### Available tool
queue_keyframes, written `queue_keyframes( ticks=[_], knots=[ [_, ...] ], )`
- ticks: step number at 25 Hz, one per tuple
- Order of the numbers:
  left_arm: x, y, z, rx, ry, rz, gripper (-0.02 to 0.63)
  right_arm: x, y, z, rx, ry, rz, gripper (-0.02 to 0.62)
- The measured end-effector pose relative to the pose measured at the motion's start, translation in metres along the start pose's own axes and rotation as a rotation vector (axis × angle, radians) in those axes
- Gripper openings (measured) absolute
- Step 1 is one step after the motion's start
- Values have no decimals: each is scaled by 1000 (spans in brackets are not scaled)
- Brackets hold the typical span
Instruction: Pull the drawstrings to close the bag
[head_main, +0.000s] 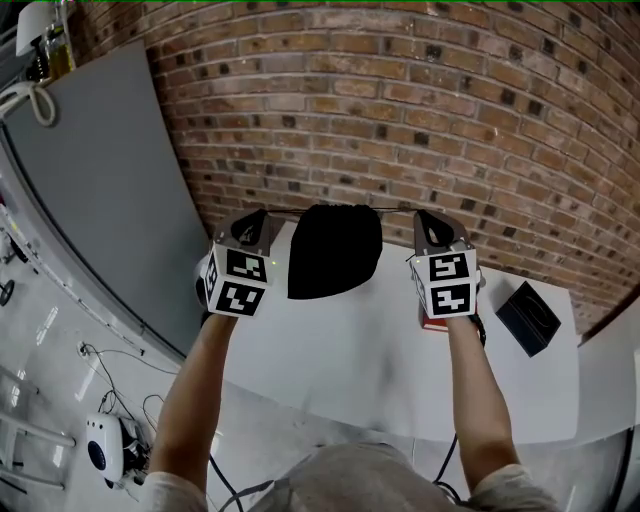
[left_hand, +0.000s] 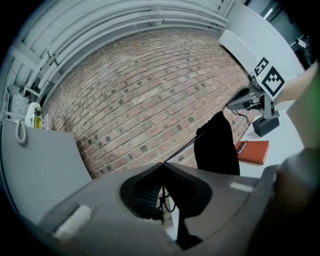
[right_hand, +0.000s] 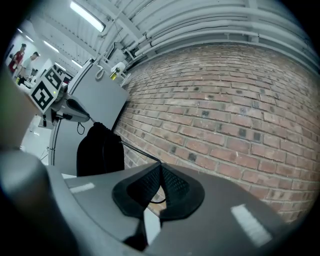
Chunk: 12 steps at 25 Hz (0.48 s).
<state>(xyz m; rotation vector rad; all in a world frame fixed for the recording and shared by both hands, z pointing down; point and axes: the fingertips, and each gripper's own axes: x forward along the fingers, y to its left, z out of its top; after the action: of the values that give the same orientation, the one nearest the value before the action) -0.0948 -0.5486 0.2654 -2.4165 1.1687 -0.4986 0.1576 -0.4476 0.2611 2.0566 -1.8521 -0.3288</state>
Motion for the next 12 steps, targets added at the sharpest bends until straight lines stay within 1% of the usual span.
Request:
queue_keyframes(
  ticks=[6,12],
  knots=[
    [-6,12,-14,-34,11,20,9,-4,-2,-9,30,18,2,5],
    [-8,12,-21,-56,18,23,9,-5,-2,-13,48,24,1,5]
  ],
)
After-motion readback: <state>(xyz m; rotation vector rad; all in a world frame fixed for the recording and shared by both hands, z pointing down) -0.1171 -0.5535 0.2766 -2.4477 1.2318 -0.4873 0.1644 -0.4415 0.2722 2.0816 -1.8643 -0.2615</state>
